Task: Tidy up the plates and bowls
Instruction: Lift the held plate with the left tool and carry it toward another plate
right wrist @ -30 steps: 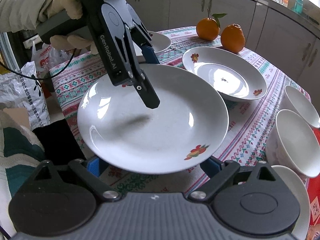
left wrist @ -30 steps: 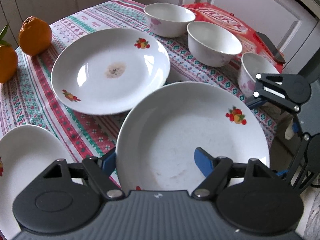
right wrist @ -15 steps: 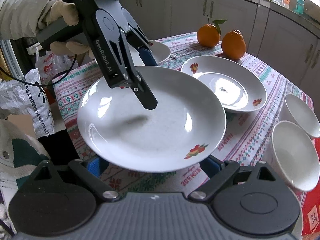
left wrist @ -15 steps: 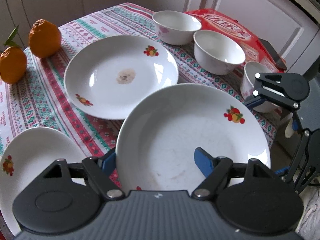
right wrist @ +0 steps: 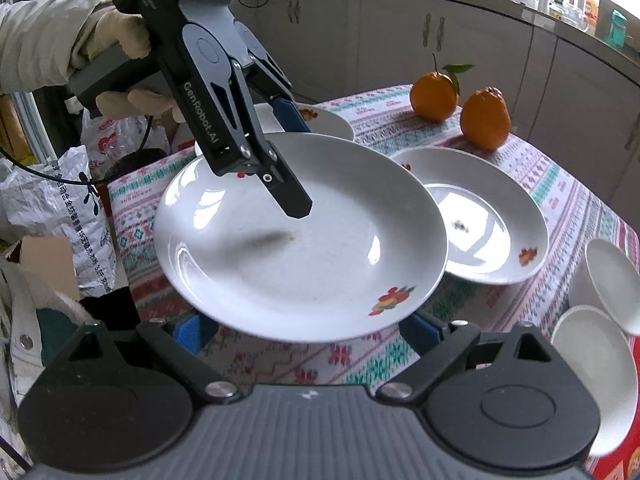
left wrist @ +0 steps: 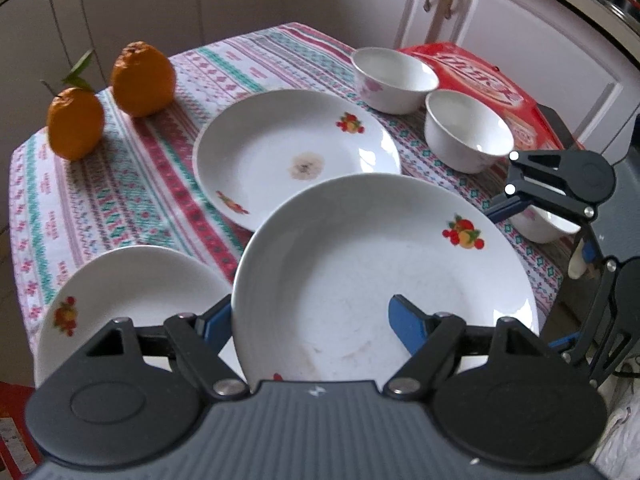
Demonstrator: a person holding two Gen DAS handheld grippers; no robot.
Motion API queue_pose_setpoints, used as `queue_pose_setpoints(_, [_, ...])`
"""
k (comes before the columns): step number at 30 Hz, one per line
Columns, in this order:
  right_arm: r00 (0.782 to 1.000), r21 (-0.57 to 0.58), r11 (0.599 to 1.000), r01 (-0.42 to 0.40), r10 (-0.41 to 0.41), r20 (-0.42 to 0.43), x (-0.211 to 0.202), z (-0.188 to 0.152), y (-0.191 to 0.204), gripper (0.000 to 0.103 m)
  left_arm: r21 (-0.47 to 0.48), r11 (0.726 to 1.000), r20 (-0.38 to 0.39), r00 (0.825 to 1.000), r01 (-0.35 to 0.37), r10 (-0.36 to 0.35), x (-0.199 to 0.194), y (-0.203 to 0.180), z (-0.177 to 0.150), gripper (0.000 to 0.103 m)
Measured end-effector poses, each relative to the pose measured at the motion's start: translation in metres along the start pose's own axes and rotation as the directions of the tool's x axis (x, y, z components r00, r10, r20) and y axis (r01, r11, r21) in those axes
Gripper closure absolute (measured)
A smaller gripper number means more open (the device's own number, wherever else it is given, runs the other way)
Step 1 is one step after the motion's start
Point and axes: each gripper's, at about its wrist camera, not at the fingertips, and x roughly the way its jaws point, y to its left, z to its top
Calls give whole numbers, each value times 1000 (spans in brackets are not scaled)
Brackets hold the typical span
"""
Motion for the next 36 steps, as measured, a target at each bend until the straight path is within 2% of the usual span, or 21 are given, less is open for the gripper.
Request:
queue_pose_setpoints(15, [998, -73, 996, -54, 55, 11, 39, 54, -3, 5, -85, 995, 53, 997, -57, 62, -24, 53, -15, 23])
queue_pose_setpoints(36, [996, -111, 990, -83, 79, -37, 84, 87, 13, 5, -201, 978, 88, 994, -53, 72, -21, 107, -48, 23])
